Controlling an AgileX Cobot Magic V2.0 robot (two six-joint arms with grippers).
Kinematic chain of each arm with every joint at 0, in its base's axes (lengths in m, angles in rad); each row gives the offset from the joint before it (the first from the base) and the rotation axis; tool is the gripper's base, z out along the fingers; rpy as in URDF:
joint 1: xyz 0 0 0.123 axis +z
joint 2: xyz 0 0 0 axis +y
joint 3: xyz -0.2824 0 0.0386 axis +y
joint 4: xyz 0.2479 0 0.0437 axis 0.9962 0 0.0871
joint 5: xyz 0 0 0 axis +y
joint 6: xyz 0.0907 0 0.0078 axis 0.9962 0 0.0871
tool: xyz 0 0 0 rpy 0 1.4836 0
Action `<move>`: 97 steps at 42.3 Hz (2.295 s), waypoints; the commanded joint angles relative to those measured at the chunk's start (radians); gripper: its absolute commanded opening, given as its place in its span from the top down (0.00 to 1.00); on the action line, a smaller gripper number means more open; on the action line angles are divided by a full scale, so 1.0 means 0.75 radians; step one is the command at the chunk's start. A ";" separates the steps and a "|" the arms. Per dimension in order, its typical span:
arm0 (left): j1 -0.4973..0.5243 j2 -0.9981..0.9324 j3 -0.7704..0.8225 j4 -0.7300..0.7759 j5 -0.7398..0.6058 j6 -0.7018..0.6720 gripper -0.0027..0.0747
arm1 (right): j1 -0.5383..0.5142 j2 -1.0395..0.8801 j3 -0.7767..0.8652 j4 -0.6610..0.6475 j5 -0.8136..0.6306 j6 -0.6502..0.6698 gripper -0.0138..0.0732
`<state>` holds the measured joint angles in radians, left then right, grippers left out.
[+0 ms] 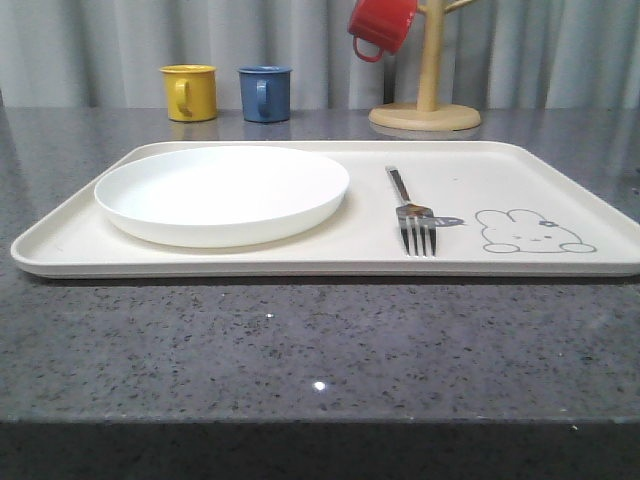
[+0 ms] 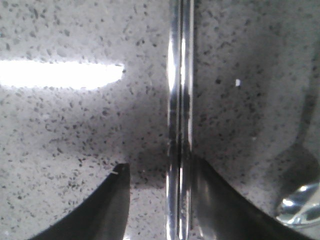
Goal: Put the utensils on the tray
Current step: 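Move the right gripper back and grasp the silver chopsticks, then place the chopsticks on the tray next to the fork and release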
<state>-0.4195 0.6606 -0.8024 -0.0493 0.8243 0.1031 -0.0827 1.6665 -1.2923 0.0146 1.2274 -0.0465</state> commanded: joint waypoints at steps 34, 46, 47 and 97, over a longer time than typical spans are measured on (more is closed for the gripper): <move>-0.009 0.000 -0.033 -0.014 -0.092 -0.013 0.57 | 0.022 -0.160 -0.101 0.044 0.078 -0.018 0.74; -0.009 0.000 -0.033 -0.014 -0.100 -0.013 0.57 | 0.330 -0.225 -0.238 0.219 0.126 0.099 0.74; -0.009 0.000 -0.033 -0.014 -0.103 -0.013 0.57 | 0.351 -0.224 -0.239 0.219 0.116 0.125 0.74; -0.009 0.000 -0.033 -0.014 -0.103 -0.013 0.57 | 0.625 0.089 -0.258 0.180 0.004 0.643 0.49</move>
<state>-0.4195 0.6606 -0.8024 -0.0493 0.8207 0.1031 0.3883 1.7762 -1.4537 0.1537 1.2023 0.4359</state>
